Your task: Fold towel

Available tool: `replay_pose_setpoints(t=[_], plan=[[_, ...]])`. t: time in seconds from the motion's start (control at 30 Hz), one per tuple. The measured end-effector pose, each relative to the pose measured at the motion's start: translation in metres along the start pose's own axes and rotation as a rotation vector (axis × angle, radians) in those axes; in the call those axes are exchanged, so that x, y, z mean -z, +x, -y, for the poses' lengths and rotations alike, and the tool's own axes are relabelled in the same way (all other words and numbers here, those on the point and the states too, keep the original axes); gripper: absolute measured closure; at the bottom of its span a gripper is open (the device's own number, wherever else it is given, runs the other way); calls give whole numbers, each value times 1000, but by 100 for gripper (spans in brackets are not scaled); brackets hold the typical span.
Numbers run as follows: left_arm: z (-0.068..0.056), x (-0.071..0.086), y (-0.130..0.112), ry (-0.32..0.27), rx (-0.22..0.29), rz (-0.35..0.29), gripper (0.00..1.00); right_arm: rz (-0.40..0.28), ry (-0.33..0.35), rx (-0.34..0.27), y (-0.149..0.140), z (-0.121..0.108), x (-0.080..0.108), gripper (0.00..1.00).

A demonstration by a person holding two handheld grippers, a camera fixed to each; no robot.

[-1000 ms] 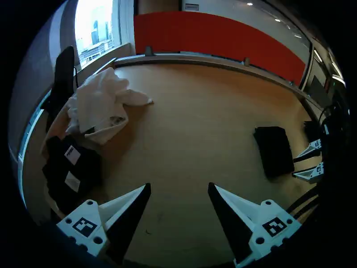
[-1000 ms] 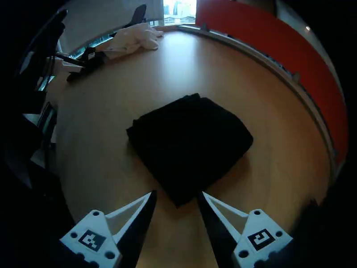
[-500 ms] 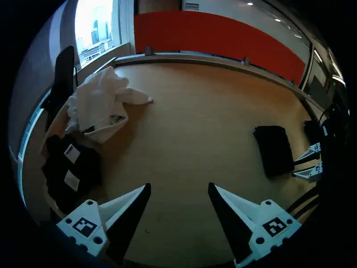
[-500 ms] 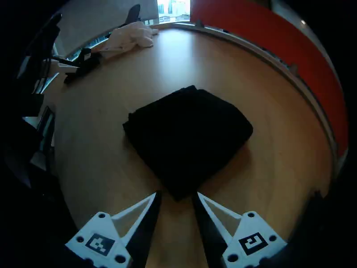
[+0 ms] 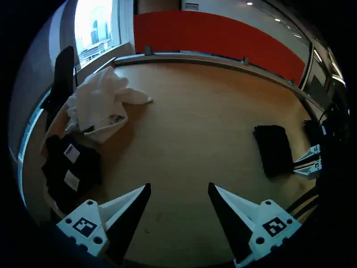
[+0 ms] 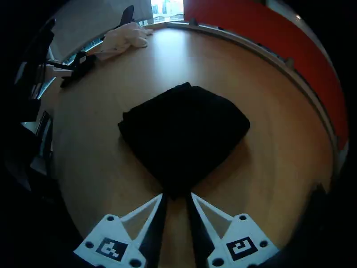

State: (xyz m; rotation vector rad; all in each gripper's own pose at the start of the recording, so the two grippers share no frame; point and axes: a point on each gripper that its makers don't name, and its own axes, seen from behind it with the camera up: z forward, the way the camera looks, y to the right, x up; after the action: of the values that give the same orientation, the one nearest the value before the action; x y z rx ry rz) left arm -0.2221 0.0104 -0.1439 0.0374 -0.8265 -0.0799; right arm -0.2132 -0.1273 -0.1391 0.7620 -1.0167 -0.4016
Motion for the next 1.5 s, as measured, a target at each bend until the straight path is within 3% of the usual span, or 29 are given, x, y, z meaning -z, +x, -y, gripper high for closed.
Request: replay_pose_setpoints(t=[0.2,0.73,1.0,1.5], plan=[[0,0,0,0,-1,-1,5,-3,-6,-4,0,-3,0,93],[1,-2,-4,-8,-6,-2,5,-46,-27,25,22,-5,15,94],[2,-3,1,-20,-4,-24,5,-99,-62,67,63,-13,35,95],[-1,2,26,-50,-13,-84,5,-261,-125,136,172,-23,77,95]])
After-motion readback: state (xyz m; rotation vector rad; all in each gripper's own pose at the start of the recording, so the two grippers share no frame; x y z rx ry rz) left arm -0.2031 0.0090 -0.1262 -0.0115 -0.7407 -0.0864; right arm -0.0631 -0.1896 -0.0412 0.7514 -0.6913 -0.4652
